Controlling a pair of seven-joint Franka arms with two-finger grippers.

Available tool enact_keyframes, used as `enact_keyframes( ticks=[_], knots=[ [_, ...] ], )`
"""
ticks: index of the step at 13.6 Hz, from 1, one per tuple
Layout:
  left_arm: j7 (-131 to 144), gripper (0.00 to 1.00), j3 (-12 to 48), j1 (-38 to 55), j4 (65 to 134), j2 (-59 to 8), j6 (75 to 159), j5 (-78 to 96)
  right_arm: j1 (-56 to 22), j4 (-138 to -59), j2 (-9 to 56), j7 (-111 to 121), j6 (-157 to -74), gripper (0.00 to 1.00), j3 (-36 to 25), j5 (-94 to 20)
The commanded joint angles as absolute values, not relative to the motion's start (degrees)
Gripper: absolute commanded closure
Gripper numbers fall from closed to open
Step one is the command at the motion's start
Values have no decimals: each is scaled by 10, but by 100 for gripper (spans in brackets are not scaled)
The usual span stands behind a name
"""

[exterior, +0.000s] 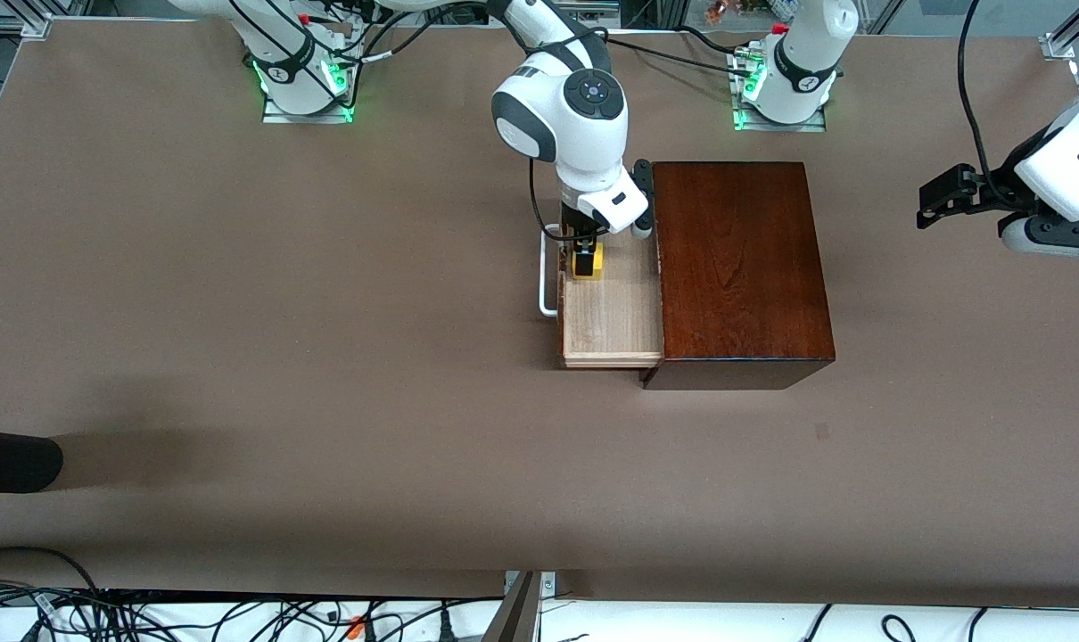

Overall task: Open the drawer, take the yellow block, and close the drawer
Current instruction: 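Lower the right gripper into the drawer and grasp the yellow cube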

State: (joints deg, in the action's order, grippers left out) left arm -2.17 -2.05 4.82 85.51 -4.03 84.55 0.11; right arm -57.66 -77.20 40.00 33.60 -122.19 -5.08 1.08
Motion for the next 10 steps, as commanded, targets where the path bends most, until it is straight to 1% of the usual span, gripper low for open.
enact_keyframes(
  ticks=[1, 2, 4, 5, 6, 7, 9, 10],
  knots=[
    [-27, 0, -17, 44, 860, -33, 852, -4, -580, -754, 411, 342, -1226, 6, -52, 18],
    [-27, 0, -16, 44, 855, -33, 851, -3, -580, -754, 410, 342, -1226, 12, -53, 19],
    [-30, 0, -15, 46, 853, -35, 849, -7, -581, -754, 410, 338, -1226, 31, -53, 21],
    [-31, 0, -15, 45, 853, -35, 849, -8, -581, -754, 410, 336, -1225, 50, -53, 21],
    [-31, 0, -15, 45, 853, -35, 849, -8, -582, -754, 410, 329, -1223, 76, -53, 21],
    [-31, 0, -14, 46, 853, -35, 849, -8, -583, -754, 409, 323, -1222, 88, -53, 21],
    [-32, 0, -14, 48, 853, -39, 849, -8, -583, -754, 403, 316, -1219, 98, -54, 19],
    [-33, 0, -14, 49, 853, -39, 849, -8, -583, -752, 398, 311, -1211, 100, -55, 16]
  ],
)
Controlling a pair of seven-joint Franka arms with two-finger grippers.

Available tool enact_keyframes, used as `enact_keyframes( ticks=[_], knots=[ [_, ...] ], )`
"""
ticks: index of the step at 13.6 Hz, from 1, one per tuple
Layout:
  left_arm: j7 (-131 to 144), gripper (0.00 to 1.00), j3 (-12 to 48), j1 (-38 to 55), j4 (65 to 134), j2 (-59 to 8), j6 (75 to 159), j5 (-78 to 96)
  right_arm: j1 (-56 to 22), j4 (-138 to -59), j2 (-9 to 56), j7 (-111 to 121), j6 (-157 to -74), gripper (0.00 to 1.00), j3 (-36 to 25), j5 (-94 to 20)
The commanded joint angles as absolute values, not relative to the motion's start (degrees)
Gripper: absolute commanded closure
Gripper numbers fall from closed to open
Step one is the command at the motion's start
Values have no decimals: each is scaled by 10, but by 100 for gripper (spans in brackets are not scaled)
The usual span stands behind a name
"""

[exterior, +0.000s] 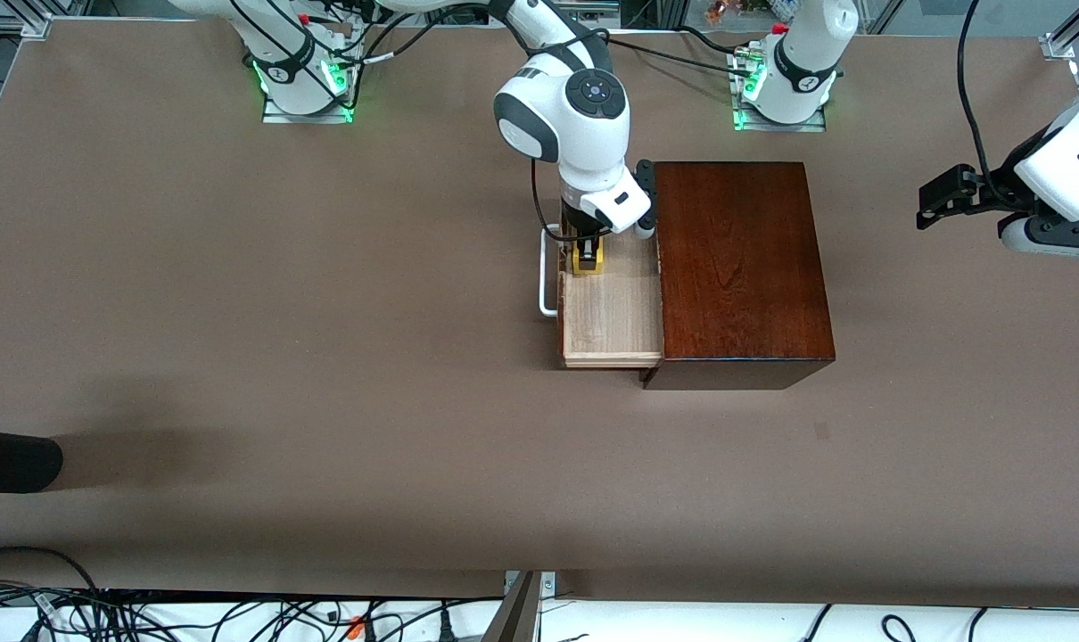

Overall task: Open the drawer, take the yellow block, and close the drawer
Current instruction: 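Lift the yellow cube out with the right gripper, carrying it aside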

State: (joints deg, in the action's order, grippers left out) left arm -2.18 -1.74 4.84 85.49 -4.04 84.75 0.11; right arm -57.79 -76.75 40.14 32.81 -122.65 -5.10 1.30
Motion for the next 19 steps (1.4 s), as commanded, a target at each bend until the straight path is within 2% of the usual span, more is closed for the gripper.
enact_keyframes(
  ticks=[1, 3, 6, 10, 13, 16, 19],
  knots=[
    [-33, 0, -14, 49, 853, -38, 849, -8, -581, -750, 391, 293, -1210, 100, -55, 14],
    [-33, 0, -14, 52, 853, -39, 848, -8, -581, -733, 374, 267, -1181, 100, -54, 13],
    [-34, 0, -14, 51, 853, -39, 850, -9, -566, -679, 350, 269, -1087, 100, -61, 13],
    [-34, 0, -14, 52, 853, -40, 852, -9, -522, -680, 275, 266, -1019, 100, -79, -12],
    [-34, 0, -13, 53, 853, -40, 852, -5, -508, -699, 220, 281, -940, 100, -147, -35],
    [-34, 0, -4, 69, 839, -47, 852, -4, -506, -778, 149, 300, -937, 100, -227, -64],
    [-27, 0, 22, 81, 835, -52, 853, -4, -505, -832, 108, 300, -934, 100, -292, -80]
  ],
)
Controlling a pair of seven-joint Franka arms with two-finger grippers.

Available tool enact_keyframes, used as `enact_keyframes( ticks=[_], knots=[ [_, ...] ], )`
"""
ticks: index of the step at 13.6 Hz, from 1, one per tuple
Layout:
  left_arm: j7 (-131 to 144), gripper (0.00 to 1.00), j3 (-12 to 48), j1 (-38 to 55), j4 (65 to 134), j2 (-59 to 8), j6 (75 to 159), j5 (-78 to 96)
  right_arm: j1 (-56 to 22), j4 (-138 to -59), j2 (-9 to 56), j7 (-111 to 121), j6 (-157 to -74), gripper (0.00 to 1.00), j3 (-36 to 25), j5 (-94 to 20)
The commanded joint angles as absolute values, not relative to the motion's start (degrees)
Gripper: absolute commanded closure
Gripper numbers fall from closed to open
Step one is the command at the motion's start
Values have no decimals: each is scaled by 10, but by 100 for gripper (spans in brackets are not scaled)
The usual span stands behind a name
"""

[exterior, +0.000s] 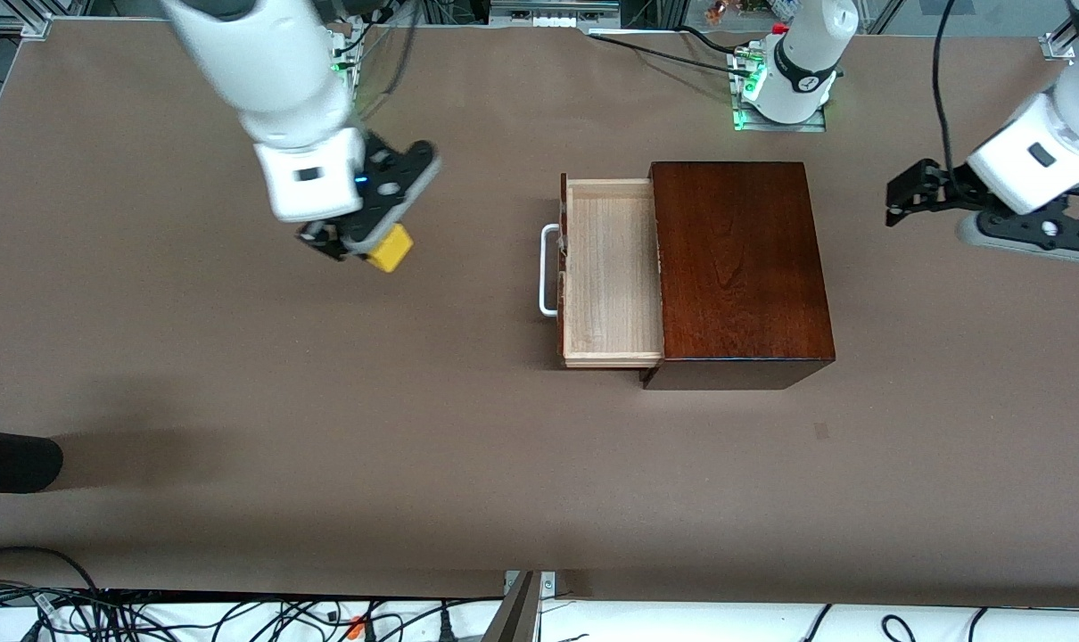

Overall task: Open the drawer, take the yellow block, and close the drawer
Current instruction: 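Lift the yellow cube out with the right gripper, carrying it aside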

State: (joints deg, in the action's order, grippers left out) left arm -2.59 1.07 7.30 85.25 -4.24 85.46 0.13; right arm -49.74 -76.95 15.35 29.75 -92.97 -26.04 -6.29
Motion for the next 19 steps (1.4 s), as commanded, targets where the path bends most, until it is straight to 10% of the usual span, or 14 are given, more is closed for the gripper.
enact_keyframes(
  ticks=[1, 9, 19],
  knots=[
    [-26, 0, 32, 81, 835, -52, 854, -4, -506, -842, 105, 301, -934, 100, -314, -83],
    [-26, 0, 163, 82, 779, -90, 854, -1, -483, -898, 114, 272, -947, 100, -370, -105],
    [-36, 0, 312, 159, 749, -164, 940, -6, -165, -1016, 104, 179, -1040, 100, -96, -78]
  ],
)
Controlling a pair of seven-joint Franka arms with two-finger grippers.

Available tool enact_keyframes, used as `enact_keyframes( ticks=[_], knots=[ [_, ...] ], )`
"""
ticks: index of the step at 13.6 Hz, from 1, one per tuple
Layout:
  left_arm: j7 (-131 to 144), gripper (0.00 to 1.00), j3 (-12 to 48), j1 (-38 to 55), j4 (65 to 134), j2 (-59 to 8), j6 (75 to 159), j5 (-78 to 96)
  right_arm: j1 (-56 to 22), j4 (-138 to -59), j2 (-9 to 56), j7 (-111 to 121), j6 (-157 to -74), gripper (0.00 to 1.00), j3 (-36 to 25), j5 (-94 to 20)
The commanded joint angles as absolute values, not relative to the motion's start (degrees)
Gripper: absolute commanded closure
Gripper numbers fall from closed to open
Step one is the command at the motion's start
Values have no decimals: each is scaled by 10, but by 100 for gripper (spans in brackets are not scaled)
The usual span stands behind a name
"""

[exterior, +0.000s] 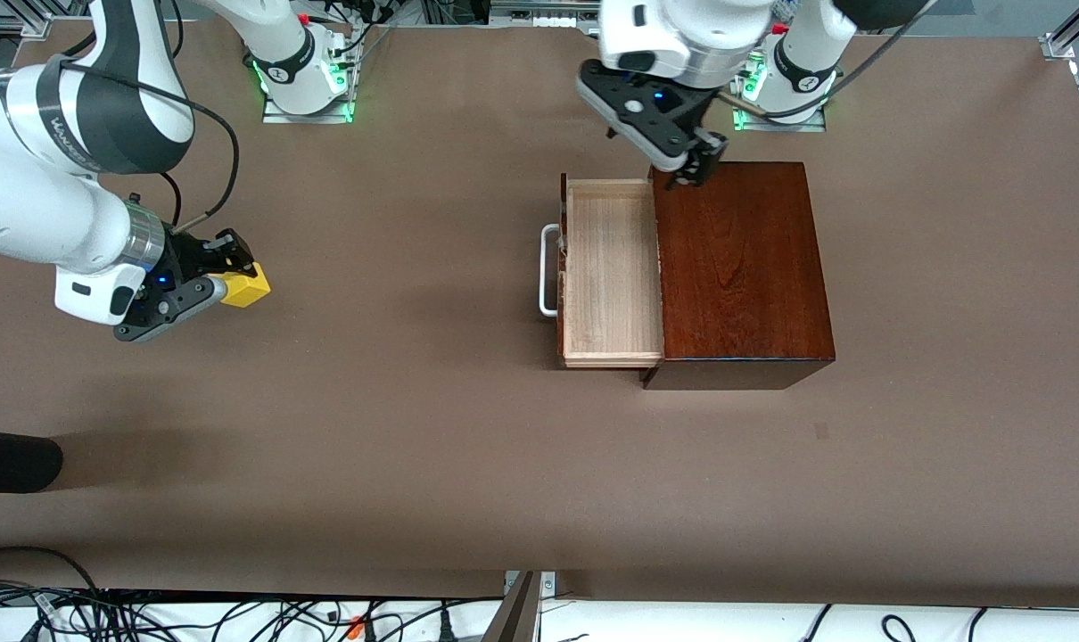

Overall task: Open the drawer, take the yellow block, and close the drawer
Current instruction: 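Lower the cube onto the table while the left gripper reaches the drawer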

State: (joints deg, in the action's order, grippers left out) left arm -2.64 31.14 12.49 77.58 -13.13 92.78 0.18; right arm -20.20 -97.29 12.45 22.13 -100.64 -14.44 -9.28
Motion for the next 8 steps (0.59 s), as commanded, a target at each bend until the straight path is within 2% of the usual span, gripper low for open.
enact_keyframes(
  ticks=[1, 4, 8],
  knots=[
    [-47, 0, 311, 176, 749, -179, 958, -7, -163, -1039, 102, 147, -1059, 100, -91, -70],
    [-184, 0, 311, 206, 750, -227, 991, -52, -163, -1103, 104, 63, -1128, 100, -72, -42],
    [-232, 0, 311, 248, 750, -274, 1021, -106, -155, -1187, 107, 33, -1232, 100, -66, -16]
  ],
)
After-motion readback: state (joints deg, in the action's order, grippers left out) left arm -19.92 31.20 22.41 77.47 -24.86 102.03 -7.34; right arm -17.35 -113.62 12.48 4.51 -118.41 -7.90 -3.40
